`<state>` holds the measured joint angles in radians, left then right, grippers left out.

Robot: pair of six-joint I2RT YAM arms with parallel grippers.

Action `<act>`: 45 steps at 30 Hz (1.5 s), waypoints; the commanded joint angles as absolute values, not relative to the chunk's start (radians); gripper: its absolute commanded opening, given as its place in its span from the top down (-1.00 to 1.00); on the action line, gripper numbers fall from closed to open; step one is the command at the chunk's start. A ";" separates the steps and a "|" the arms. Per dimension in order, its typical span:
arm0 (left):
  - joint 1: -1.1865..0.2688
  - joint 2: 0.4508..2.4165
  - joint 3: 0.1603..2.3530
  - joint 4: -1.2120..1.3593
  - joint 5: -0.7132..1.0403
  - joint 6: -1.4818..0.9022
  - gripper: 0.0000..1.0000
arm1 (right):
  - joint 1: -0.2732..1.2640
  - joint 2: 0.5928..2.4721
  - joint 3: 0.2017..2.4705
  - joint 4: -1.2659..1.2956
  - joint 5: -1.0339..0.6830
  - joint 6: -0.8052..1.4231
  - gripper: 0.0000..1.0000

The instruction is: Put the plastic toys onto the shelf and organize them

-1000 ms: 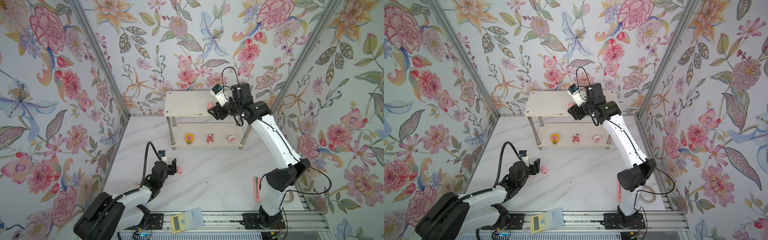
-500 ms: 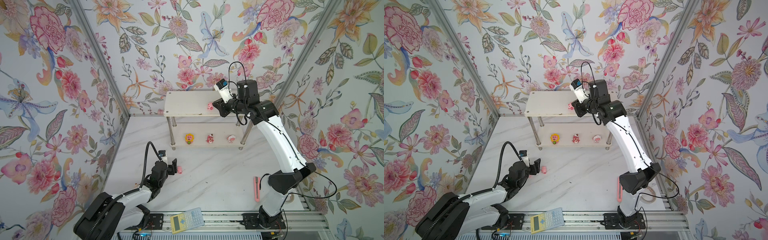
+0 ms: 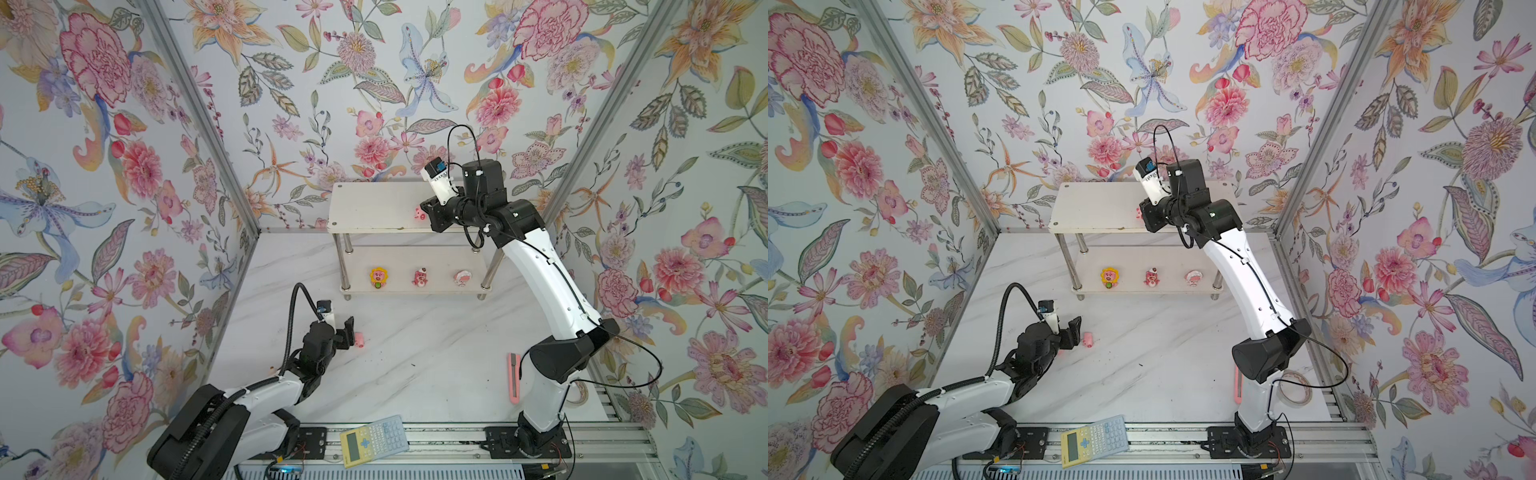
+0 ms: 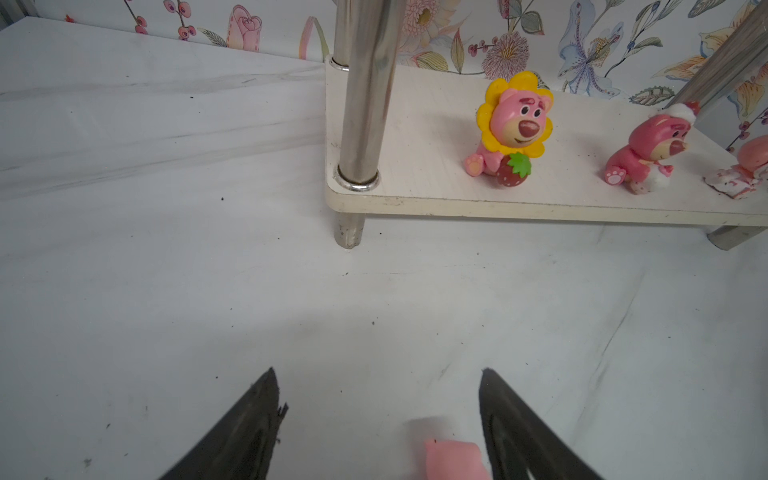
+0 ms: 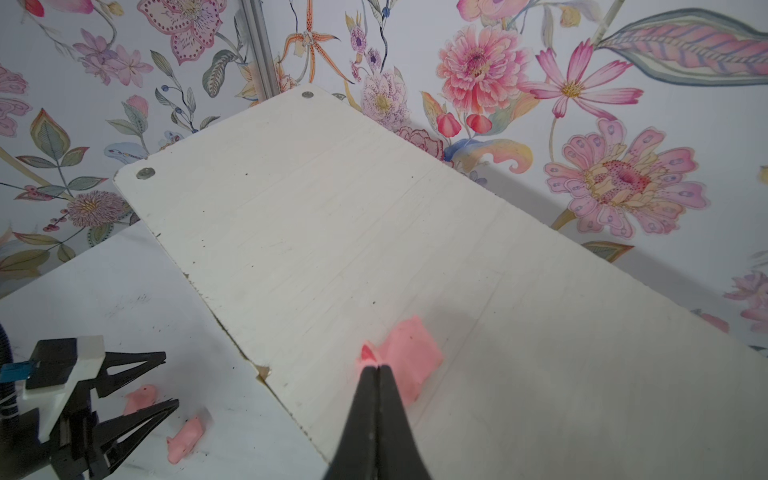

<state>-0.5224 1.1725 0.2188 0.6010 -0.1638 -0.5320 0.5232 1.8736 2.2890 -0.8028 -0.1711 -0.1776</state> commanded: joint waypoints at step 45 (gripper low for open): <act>-0.499 1.177 0.233 0.610 -0.144 -0.547 -0.53 | 0.474 1.756 2.138 -0.780 -0.127 -0.128 1.00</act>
<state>-0.5102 1.1728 0.2188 0.6071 -0.1596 -0.5392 0.4763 1.8057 2.1441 -0.7734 -0.1150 -0.1478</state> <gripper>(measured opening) 0.766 0.046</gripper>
